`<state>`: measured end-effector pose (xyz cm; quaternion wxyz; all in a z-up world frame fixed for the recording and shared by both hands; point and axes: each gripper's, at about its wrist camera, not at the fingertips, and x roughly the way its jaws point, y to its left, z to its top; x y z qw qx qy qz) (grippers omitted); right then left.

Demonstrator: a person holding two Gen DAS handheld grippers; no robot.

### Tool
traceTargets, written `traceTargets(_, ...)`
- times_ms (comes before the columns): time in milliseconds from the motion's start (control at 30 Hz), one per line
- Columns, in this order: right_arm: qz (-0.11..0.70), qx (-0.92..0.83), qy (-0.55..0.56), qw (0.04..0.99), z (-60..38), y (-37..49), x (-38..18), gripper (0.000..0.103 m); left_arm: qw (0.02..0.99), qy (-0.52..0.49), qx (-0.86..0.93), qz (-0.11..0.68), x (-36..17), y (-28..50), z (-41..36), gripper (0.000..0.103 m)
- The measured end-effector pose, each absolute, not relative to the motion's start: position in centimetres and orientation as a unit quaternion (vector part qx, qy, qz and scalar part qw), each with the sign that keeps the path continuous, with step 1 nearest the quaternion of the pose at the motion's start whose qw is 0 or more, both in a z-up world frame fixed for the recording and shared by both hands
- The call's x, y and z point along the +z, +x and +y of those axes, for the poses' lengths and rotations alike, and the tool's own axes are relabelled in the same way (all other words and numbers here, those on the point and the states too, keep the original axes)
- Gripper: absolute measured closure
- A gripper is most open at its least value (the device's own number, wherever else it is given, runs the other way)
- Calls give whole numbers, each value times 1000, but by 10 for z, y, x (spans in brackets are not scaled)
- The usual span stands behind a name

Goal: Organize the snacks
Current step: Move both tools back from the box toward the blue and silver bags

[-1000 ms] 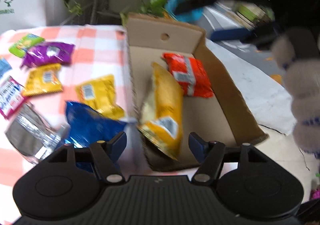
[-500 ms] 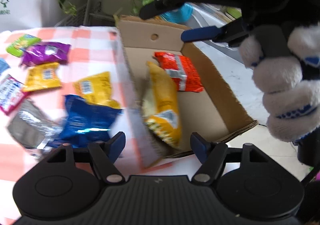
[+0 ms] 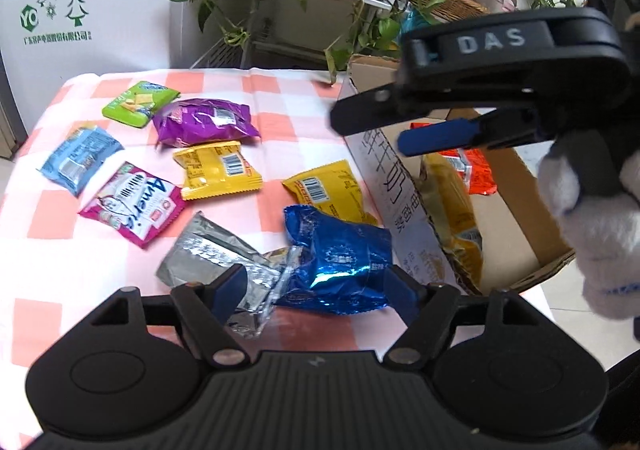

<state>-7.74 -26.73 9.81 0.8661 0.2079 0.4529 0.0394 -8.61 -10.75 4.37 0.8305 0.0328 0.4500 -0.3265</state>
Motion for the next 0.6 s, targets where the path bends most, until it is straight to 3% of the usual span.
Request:
traceTargets(400, 475, 17, 253, 843, -268, -60, 79, 30, 842, 69, -311, 436, 20, -77, -132, 18)
traceTargets(600, 483, -2, 246, 841, -261, -53, 73, 24, 844, 93, -290, 440, 22, -62, -110, 16)
